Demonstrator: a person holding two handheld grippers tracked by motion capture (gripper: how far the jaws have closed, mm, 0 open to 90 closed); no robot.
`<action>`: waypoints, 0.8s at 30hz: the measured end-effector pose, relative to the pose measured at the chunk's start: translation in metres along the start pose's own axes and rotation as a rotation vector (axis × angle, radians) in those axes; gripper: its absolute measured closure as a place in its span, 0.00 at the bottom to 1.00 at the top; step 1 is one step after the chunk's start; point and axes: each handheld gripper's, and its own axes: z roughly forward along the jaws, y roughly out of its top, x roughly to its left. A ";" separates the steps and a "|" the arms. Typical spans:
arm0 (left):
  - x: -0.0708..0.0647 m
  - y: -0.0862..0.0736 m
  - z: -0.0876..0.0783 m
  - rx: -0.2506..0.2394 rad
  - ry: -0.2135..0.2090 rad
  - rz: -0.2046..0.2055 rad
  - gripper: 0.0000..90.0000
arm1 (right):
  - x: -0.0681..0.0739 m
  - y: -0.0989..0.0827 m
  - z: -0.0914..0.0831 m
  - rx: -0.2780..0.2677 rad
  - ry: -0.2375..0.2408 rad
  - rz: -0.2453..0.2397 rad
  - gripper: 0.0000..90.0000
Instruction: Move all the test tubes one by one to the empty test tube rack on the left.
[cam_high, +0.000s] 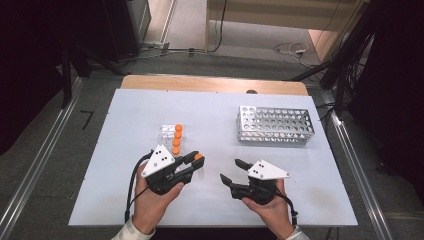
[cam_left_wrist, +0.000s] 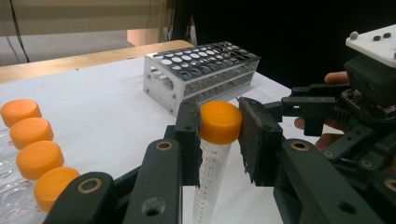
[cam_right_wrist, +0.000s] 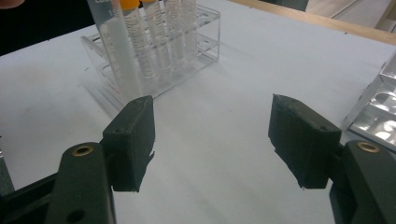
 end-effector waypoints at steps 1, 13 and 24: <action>0.000 0.001 -0.001 -0.003 0.002 -0.002 0.78 | -0.001 0.000 -0.001 0.000 -0.001 0.002 0.34; 0.009 0.010 -0.017 -0.027 0.022 -0.019 0.78 | -0.007 -0.006 -0.007 0.010 -0.016 0.015 0.34; 0.019 0.014 -0.029 -0.048 0.055 -0.035 0.78 | -0.009 -0.006 -0.007 0.012 -0.020 0.014 0.34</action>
